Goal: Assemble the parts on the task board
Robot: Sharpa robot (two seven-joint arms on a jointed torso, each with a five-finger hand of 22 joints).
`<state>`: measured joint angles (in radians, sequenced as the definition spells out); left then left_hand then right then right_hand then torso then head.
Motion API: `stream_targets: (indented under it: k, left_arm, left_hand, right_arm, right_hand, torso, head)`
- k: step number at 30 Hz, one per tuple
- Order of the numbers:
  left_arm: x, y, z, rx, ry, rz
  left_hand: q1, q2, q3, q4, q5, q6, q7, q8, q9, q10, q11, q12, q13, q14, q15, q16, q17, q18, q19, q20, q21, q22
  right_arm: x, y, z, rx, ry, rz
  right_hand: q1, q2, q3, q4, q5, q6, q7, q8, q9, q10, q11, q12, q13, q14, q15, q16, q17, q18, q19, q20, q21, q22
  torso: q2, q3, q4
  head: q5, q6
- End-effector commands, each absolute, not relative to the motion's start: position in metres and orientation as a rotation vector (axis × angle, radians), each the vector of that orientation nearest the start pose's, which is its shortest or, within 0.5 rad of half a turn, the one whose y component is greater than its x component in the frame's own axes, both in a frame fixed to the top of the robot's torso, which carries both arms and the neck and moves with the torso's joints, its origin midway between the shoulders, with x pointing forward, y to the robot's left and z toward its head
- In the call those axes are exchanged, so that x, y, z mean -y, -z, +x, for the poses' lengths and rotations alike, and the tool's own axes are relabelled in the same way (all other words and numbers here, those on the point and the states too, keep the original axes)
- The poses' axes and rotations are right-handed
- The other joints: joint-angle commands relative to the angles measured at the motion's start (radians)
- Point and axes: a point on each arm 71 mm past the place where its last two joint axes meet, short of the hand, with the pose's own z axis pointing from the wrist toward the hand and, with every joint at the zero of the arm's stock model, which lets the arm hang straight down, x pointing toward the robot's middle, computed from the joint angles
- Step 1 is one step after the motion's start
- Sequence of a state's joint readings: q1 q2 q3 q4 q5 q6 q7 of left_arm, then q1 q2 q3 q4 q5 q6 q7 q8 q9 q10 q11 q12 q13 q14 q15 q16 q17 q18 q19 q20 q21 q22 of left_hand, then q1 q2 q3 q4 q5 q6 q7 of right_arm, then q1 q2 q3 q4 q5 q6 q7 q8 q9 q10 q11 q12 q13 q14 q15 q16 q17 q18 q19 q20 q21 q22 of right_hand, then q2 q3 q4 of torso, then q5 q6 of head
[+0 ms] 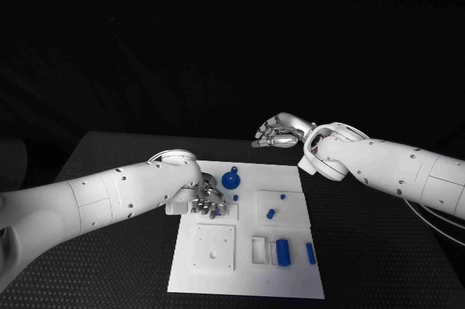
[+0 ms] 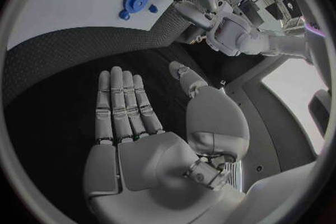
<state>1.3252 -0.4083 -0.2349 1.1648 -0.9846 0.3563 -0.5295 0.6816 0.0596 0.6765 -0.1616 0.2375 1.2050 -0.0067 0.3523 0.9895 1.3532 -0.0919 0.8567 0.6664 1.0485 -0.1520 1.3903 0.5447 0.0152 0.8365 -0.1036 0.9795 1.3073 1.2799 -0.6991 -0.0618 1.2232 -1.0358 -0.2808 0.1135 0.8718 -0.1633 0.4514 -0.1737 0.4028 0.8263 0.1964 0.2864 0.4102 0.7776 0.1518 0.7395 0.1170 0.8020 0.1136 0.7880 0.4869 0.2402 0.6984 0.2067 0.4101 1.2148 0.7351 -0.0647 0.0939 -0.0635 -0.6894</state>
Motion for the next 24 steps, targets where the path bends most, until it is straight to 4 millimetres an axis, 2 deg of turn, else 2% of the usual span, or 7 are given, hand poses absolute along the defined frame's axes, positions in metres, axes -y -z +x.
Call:
stream_targets:
  k: [1,7,12,15,18,21,24]
  left_arm:
    - [-0.1013,0.2494,0.5145,-2.512,0.297,0.106]
    - [-0.1026,0.2493,0.5148,-2.508,0.295,0.103]
    - [-0.1038,0.2493,0.5149,-2.507,0.294,0.099]
    - [-0.1046,0.2491,0.5153,-2.504,0.292,0.096]
    - [-0.1054,0.249,0.5155,-2.502,0.291,0.093]
    - [-0.1063,0.2489,0.5156,-2.501,0.29,0.091]
    - [-0.107,0.2489,0.5157,-2.501,0.288,0.089]
  left_hand:
    - [0.002,-0.023,0.007,0.024,-0.014,0.002,0.003,-0.004,0.001,-0.014,-0.016,0.004,-0.003,0.011,-0.014,0.006,-0.002,-0.005,0.005,-0.142,0.006,0.018]
    - [-0.009,-0.059,0.0,0.043,-0.029,0.004,0.003,-0.01,0.005,-0.015,-0.016,0.008,-0.008,0.01,-0.016,0.008,-0.006,-0.005,0.005,-0.144,0.006,0.018]
    - [-0.01,-0.063,-0.001,0.045,-0.031,0.005,0.003,-0.011,0.005,-0.015,-0.016,0.008,-0.009,0.01,-0.016,0.008,-0.007,-0.005,0.005,-0.144,0.006,0.018]
    - [-0.03,-0.095,-0.014,0.058,-0.049,0.005,0.003,-0.013,0.006,-0.015,-0.016,0.009,-0.011,0.01,-0.016,0.009,-0.008,-0.005,0.005,-0.144,0.006,0.018]
    - [-0.034,-0.104,-0.014,0.067,-0.061,0.006,0.002,-0.015,0.007,-0.015,-0.017,0.011,-0.013,0.01,-0.017,0.01,-0.01,-0.004,0.006,-0.146,0.005,0.017]
    - [-0.038,-0.114,-0.014,0.079,-0.108,0.008,0.002,-0.019,0.01,-0.015,-0.018,0.014,-0.017,0.01,-0.019,0.012,-0.013,-0.003,0.005,-0.148,0.004,0.017]
    - [-0.04,-0.121,-0.015,0.083,-0.118,0.009,0.002,-0.021,0.011,-0.015,-0.018,0.015,-0.019,0.01,-0.019,0.013,-0.014,-0.003,0.005,-0.148,0.004,0.017]
  right_arm:
    - [0.212,0.1669,0.5476,-1.658,-0.861,0.128]
    - [0.2123,0.167,0.5476,-1.659,-0.86,0.129]
    - [0.2125,0.1672,0.5476,-1.659,-0.86,0.129]
    - [0.2125,0.1673,0.5476,-1.659,-0.86,0.129]
    - [0.2123,0.1674,0.5476,-1.659,-0.86,0.129]
    - [0.2125,0.1676,0.5476,-1.66,-0.859,0.13]
    - [0.2125,0.1676,0.5475,-1.66,-0.859,0.13]
  right_hand:
    - [0.0,0.0,-0.001,0.004,0.004,-0.004,0.0,0.006,-0.001,0.004,0.003,0.006,-0.002,-0.004,0.006,0.002,-0.002,0.018,0.001,0.007,-0.006,0.001]
    - [0.0,0.0,-0.001,0.004,0.005,-0.004,0.0,0.006,-0.002,0.004,0.003,0.006,-0.002,-0.004,0.006,0.002,-0.002,0.018,0.001,0.008,-0.006,0.001]
    - [0.0,0.0,-0.001,0.004,0.005,-0.004,0.001,0.006,-0.002,0.004,0.003,0.006,-0.002,-0.004,0.006,0.002,-0.002,0.018,0.001,0.008,-0.006,0.001]
    - [0.0,0.0,-0.001,0.004,0.005,-0.004,0.001,0.006,-0.002,0.004,0.003,0.006,-0.002,-0.005,0.006,0.002,-0.002,0.018,0.001,0.008,-0.006,0.002]
    - [0.0,-0.001,-0.002,0.004,0.005,-0.004,0.001,0.006,-0.002,0.004,0.003,0.006,-0.003,-0.005,0.006,0.002,-0.002,0.018,0.001,0.008,-0.006,0.002]
    - [0.0,-0.001,-0.002,0.004,0.005,-0.004,0.001,0.006,-0.002,0.004,0.003,0.006,-0.003,-0.005,0.006,0.003,-0.002,0.018,0.001,0.008,-0.006,0.002]
    - [0.0,-0.001,-0.002,0.004,0.005,-0.005,0.001,0.006,-0.002,0.004,0.003,0.006,-0.003,-0.005,0.006,0.003,-0.002,0.019,0.001,0.008,-0.007,0.002]
  torso:
    - [0.0,-0.0004,0.0002]
    - [0.0,-0.0009,0.0009]
    - [-0.001,-0.001,0.0009]
    - [-0.001,-0.001,0.0012]
    - [0.0,-0.0013,0.0009]
    - [0.0,-0.0011,0.0008]
    - [0.0,-0.0012,0.0009]
  head:
    - [-0.001,0.002]
    - [-0.001,0.003]
    - [-0.002,0.003]
    - [-0.002,0.003]
    - [-0.002,0.003]
    - [-0.002,0.003]
    - [-0.002,0.004]
